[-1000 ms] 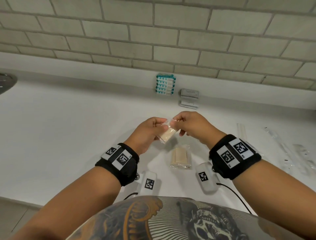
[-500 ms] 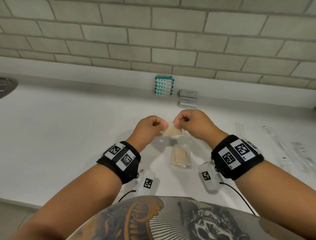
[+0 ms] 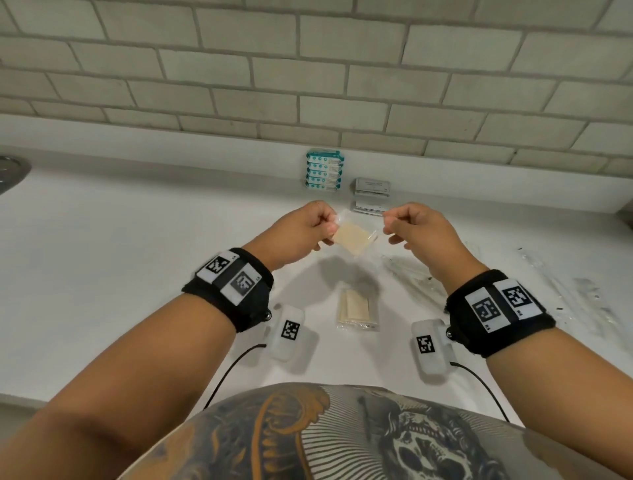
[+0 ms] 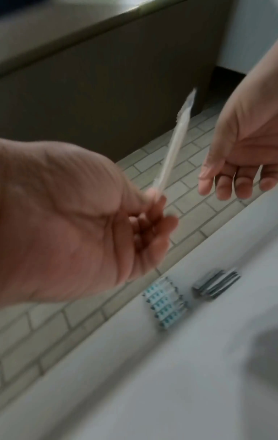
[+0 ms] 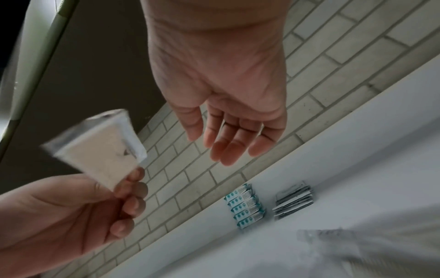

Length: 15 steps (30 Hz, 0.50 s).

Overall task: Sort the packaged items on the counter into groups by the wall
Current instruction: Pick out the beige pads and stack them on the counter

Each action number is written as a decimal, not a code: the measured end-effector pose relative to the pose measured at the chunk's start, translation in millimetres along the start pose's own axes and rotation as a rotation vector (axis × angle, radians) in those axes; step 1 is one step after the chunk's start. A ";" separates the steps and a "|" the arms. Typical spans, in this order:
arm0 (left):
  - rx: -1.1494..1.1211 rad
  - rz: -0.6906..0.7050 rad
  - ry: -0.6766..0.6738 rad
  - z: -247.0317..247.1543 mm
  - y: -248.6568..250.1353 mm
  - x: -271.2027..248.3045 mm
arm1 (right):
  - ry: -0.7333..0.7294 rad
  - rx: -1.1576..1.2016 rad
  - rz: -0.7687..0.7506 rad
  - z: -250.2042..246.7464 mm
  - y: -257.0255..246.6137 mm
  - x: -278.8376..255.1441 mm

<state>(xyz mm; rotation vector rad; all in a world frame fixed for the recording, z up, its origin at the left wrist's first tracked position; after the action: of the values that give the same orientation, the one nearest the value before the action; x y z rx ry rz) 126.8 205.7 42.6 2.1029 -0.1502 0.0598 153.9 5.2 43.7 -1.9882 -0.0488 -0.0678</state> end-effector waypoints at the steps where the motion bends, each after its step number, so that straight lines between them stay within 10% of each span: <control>1: 0.091 0.016 -0.038 5.2 -0.1 1.2 | -0.026 -0.035 0.010 1.0 1.2 -2.8; 7: 0.398 0.014 -0.337 67.5 -13.4 -1.3 | -0.313 -0.394 0.164 31.3 30.9 -33.2; 15: 0.356 -0.398 -0.166 70.9 -62.8 -17.0 | -0.326 -0.404 0.510 36.9 88.3 -52.8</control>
<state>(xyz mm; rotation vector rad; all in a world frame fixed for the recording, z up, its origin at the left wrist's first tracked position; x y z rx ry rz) 116.9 177.9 -49.0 2.4539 0.1967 -0.3503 108.0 2.8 -55.5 -2.3356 0.2816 0.6189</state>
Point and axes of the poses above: each hand's wrist, its own x-axis towards the middle knuckle, its own z-axis out of the palm, y = z × x, the point moved 7 cm from there along x, towards the middle knuckle, and after that the axes turned 7 degrees about y, right-handed, at the moved point
